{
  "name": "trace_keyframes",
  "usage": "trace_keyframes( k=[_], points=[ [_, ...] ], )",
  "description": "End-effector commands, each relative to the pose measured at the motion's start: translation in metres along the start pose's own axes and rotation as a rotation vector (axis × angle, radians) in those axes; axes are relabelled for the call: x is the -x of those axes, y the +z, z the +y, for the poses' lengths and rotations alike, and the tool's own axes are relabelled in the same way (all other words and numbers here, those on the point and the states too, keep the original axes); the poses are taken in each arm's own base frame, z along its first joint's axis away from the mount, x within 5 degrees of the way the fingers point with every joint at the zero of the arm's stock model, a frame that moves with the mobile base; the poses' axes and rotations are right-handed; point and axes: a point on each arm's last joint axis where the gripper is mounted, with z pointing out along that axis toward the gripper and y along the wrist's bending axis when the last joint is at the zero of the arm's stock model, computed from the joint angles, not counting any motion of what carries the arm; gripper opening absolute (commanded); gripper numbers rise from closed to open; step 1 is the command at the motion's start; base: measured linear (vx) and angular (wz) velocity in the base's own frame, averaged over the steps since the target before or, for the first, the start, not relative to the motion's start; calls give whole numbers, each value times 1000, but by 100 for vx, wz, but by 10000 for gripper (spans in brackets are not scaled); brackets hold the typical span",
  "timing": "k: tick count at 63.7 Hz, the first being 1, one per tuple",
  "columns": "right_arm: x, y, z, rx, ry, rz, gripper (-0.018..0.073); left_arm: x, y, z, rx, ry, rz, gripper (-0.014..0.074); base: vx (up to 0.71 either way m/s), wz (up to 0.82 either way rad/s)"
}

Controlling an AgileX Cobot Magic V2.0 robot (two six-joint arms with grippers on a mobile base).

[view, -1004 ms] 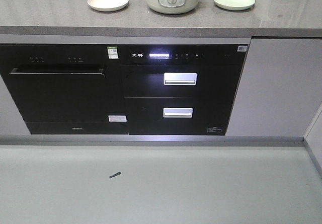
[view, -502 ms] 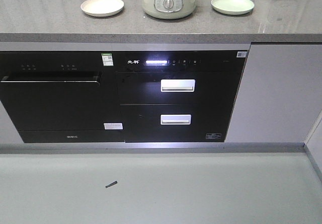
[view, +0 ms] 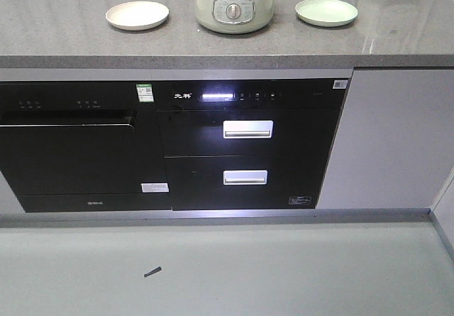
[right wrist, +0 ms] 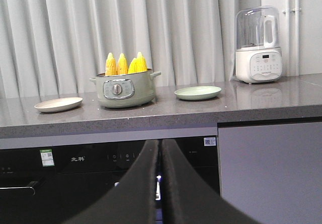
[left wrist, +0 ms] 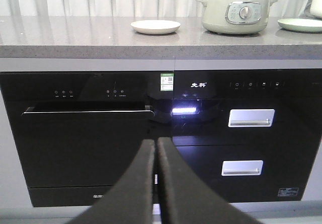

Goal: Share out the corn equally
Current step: 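Continue driving forward until the counter edge is close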

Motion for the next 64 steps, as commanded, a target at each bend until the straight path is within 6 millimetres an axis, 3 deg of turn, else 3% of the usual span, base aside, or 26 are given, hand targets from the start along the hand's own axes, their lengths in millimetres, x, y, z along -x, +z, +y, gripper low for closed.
trace_keyframes(
  k=[1,64],
  points=[
    [4,0,-1,-8,-20,-64,-3,3,0,0,-3,-8,-79,-6,9,-2],
    [4,0,-1,-8,-20,-64,-3,3,0,0,-3,-8,-79,-6,8,-2]
  ],
)
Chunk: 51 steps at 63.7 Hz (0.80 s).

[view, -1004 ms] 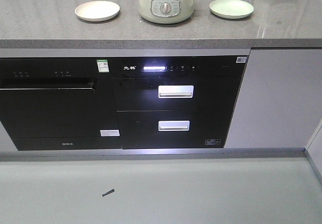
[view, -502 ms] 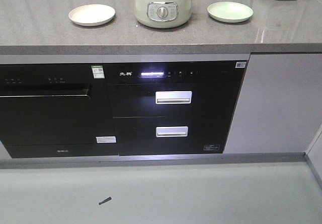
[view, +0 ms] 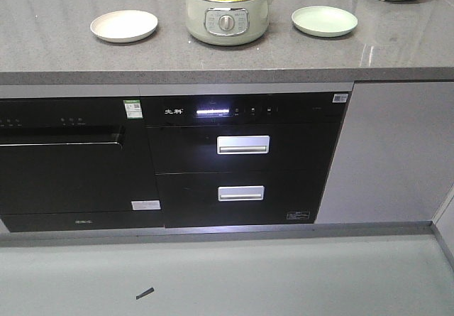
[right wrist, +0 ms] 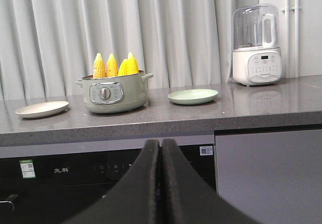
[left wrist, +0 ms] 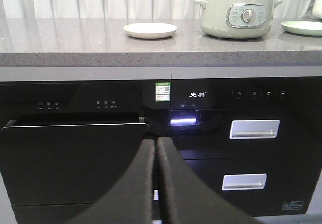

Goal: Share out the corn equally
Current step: 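Continue driving forward until the counter edge is close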

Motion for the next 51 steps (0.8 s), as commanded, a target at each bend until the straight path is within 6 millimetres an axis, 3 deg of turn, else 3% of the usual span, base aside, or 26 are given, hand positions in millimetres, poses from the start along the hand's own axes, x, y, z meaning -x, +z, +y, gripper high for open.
trace_keyframes(
  k=[1,51],
  points=[
    [4,0,-1,-8,-20,-64,-3,3,0,0,-3,-8,-79,-6,7,0],
    [4,0,-1,-8,-20,-64,-3,3,0,0,-3,-8,-79,-6,9,2]
  ],
)
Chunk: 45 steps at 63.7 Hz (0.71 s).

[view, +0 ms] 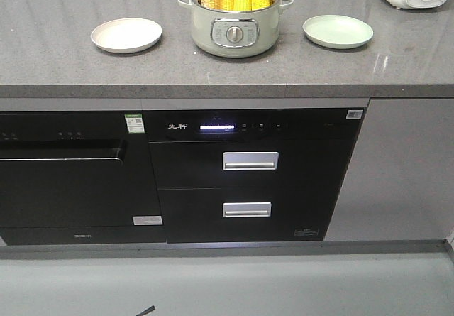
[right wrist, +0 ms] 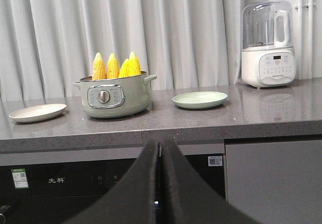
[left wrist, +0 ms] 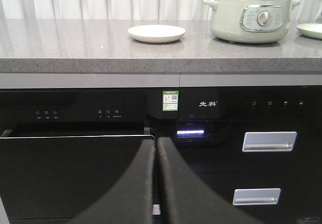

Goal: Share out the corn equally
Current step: 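Continue driving forward until the counter edge is close, then drive closer and align the base with the pot of corn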

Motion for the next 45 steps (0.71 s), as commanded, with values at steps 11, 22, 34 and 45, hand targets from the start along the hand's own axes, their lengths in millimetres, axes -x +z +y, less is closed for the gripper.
trace_keyframes(
  k=[11,22,34,45],
  points=[
    [4,0,-1,-8,-20,-64,-3,3,0,0,-3,-8,-79,-6,10,2],
    [4,0,-1,-8,-20,-64,-3,3,0,0,-3,-8,-79,-6,10,3],
    [4,0,-1,-8,-20,-64,-3,3,0,0,-3,-8,-79,-6,11,2],
    [4,0,-1,-8,-20,-64,-3,3,0,0,-3,-8,-79,-6,12,1]
  ],
)
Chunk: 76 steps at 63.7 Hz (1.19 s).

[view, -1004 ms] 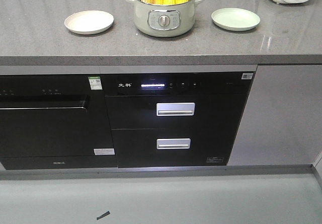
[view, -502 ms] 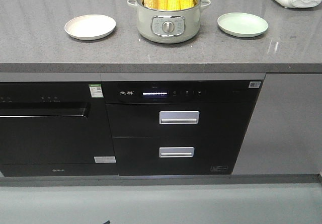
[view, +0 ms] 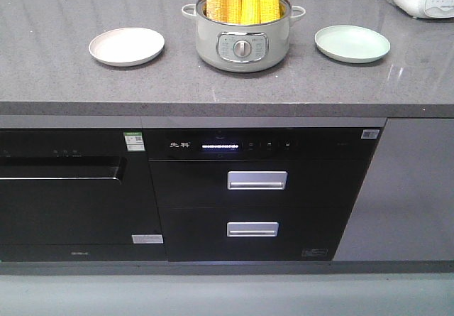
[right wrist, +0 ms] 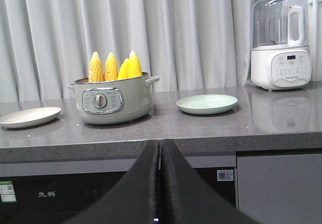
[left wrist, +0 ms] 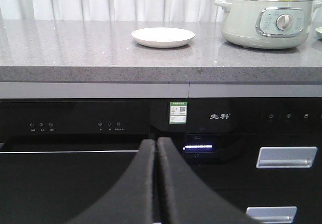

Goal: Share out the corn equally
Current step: 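Drive closer and align the base with the pot of corn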

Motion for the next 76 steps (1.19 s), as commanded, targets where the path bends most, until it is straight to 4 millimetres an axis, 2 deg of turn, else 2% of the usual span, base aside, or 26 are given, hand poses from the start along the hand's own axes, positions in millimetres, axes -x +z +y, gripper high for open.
trace_keyframes(
  k=[1,76],
  points=[
    [4,0,-1,-8,-20,-64,-3,3,0,0,-3,-8,-79,-6,12,0],
    [4,0,-1,-8,-20,-64,-3,3,0,0,-3,-8,-79,-6,10,-1]
  ],
)
